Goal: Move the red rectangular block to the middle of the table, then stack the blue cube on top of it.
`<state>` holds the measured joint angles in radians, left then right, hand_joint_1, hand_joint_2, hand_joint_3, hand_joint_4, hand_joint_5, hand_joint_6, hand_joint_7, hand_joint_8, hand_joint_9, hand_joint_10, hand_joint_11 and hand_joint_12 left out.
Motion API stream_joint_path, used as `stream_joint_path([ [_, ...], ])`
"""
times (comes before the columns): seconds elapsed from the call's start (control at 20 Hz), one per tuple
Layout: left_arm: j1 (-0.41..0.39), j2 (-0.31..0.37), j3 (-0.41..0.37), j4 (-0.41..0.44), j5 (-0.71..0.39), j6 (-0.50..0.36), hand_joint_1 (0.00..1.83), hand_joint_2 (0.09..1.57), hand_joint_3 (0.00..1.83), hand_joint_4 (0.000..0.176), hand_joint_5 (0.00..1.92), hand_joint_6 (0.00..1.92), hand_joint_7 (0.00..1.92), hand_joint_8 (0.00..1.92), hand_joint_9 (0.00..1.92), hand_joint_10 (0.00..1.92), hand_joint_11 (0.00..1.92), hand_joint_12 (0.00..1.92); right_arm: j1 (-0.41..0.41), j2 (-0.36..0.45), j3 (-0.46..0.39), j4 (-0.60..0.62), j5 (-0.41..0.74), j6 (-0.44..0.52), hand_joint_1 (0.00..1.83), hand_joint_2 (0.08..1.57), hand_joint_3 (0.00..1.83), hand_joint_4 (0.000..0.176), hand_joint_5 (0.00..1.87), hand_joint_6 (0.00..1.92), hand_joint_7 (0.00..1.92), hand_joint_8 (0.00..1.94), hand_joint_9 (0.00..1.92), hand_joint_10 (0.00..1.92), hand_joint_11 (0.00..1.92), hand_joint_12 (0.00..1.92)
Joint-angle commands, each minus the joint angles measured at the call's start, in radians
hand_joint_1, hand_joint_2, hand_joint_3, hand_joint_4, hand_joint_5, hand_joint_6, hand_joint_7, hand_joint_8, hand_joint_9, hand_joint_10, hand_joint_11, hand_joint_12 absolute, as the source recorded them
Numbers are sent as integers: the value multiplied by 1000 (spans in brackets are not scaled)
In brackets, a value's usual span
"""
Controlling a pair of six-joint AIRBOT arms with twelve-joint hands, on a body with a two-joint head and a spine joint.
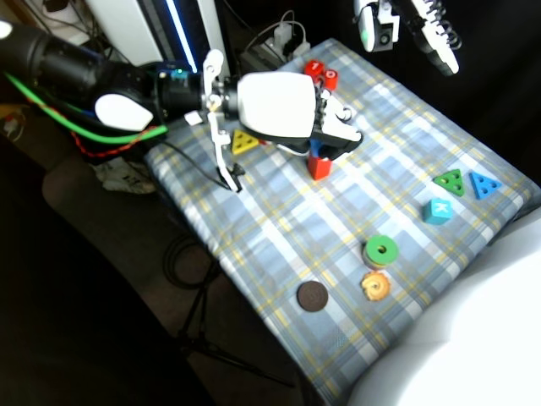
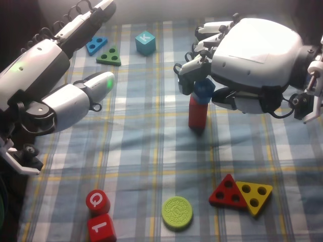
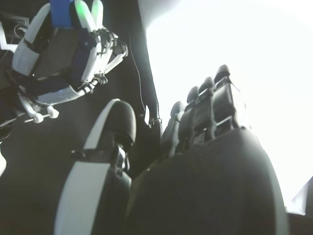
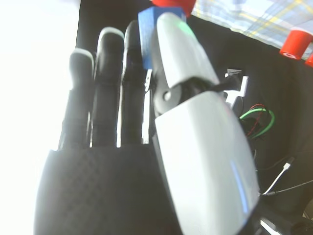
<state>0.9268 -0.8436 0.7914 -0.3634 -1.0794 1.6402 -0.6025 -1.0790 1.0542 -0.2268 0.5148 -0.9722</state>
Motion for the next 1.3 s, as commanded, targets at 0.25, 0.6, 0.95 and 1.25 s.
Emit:
stream_joint_path([
  [0.25, -5, -2, 6, 21, -122, -9, 648, 1506, 9, 73, 0, 0, 0, 0, 0, 0, 0, 0, 21, -9, 6, -1, 101, -2, 1176, 1211, 0, 0, 775, 1200, 840, 1368, 593, 1450, 262, 1921],
  [0.6, -5, -2, 7, 21, -122, -11, 579, 1521, 10, 76, 5, 1, 0, 0, 0, 0, 0, 0, 22, -26, 18, -1, 69, -2, 1201, 1210, 0, 0, 764, 1163, 862, 1407, 696, 1509, 466, 1878],
  [0.95, -5, -2, 7, 21, -123, -15, 614, 1513, 3, 68, 3, 1, 0, 0, 0, 0, 0, 0, 21, -35, 24, -8, 41, -2, 1239, 1159, 0, 0, 879, 972, 930, 1331, 636, 1717, 468, 1921],
  [1.25, -4, -2, 7, 21, -126, -17, 742, 1486, 0, 70, 17, 2, 0, 0, 0, 0, 0, 0, 21, -35, 24, -7, 39, -2, 1232, 1164, 3, 0, 865, 994, 918, 1337, 599, 1732, 405, 1921],
])
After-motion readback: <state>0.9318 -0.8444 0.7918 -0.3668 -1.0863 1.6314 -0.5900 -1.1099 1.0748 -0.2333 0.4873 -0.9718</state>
